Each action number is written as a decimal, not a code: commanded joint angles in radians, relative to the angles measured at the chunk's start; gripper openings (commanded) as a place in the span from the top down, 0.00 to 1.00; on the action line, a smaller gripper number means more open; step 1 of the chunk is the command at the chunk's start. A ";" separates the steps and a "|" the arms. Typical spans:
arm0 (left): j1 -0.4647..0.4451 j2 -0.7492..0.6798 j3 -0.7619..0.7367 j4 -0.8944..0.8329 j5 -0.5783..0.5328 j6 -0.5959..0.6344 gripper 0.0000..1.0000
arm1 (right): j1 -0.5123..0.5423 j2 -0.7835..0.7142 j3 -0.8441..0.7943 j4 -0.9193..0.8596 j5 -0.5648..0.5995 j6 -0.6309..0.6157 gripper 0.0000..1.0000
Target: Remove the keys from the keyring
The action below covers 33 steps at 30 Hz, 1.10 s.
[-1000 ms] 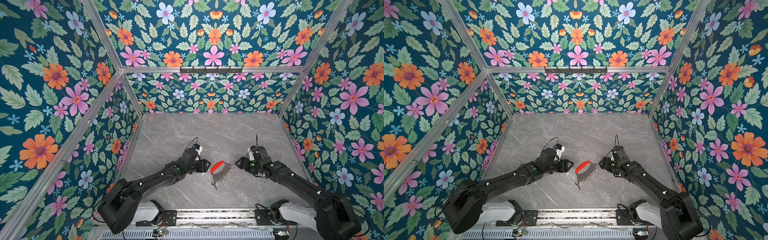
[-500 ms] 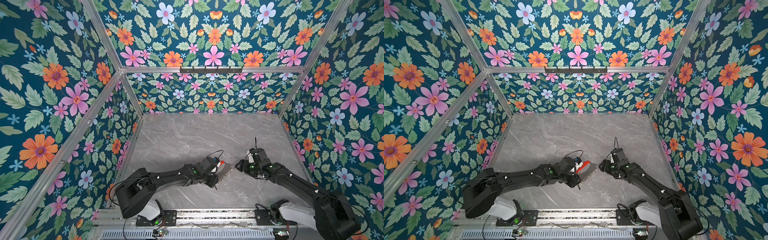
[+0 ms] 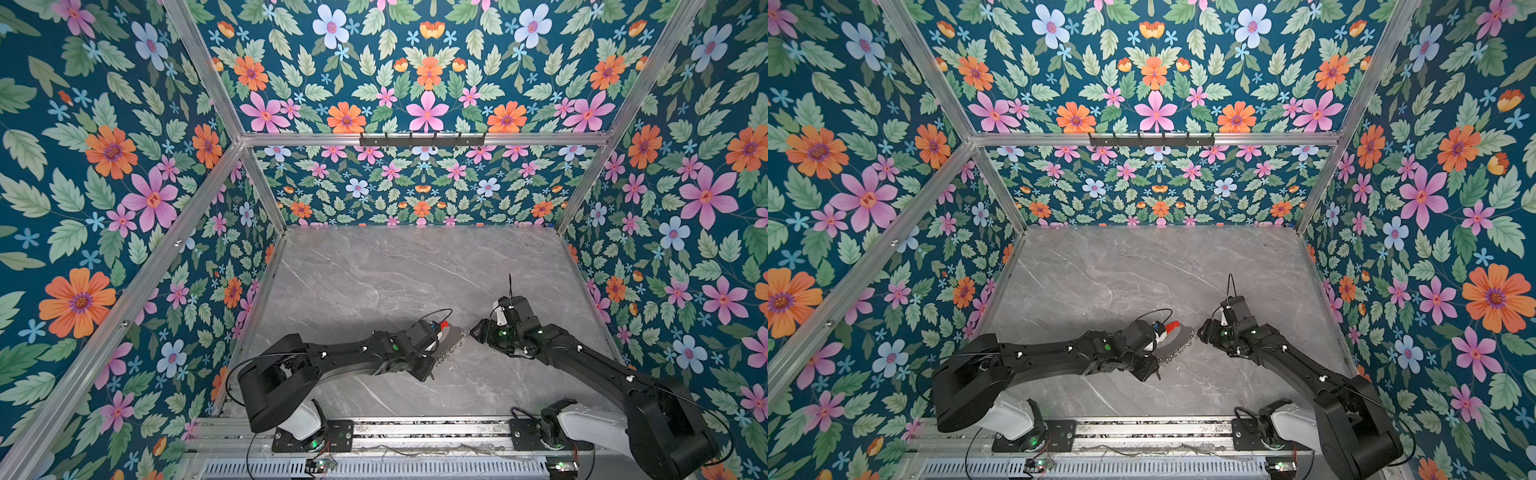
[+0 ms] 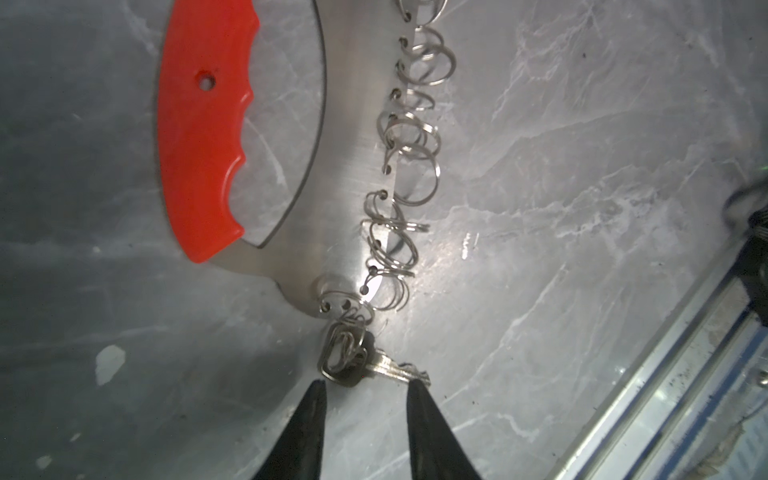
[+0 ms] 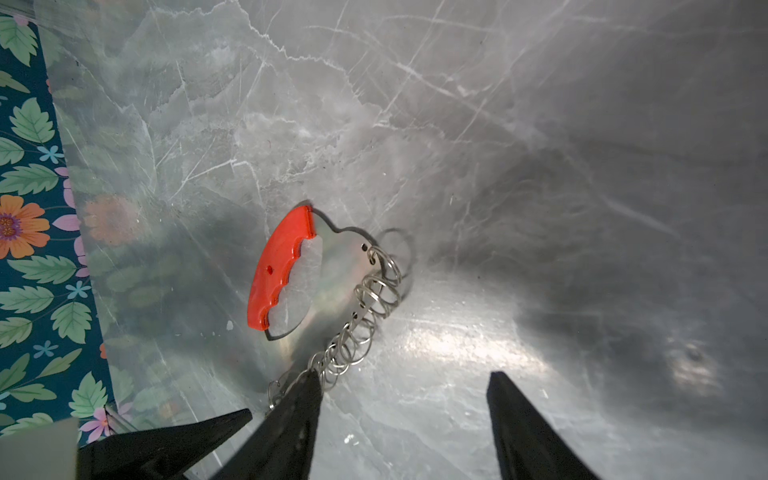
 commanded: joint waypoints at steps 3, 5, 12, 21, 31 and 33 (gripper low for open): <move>-0.003 0.021 0.016 0.015 -0.035 0.028 0.64 | 0.000 0.002 0.003 0.022 0.007 -0.005 0.35; -0.004 0.024 0.026 0.013 -0.049 0.034 0.64 | 0.000 -0.002 0.002 0.022 0.007 -0.004 0.35; -0.004 0.031 0.051 -0.004 -0.040 0.047 0.61 | 0.001 -0.007 0.004 0.014 0.012 -0.006 0.35; -0.004 0.042 0.040 -0.007 -0.026 0.048 0.63 | 0.000 -0.008 -0.001 0.017 0.016 -0.002 0.35; -0.005 0.065 0.046 0.024 -0.012 0.052 0.72 | 0.000 -0.022 -0.001 0.007 0.017 -0.002 0.35; -0.005 0.067 0.046 0.024 -0.010 0.052 0.77 | 0.000 -0.025 -0.002 0.005 0.019 -0.001 0.35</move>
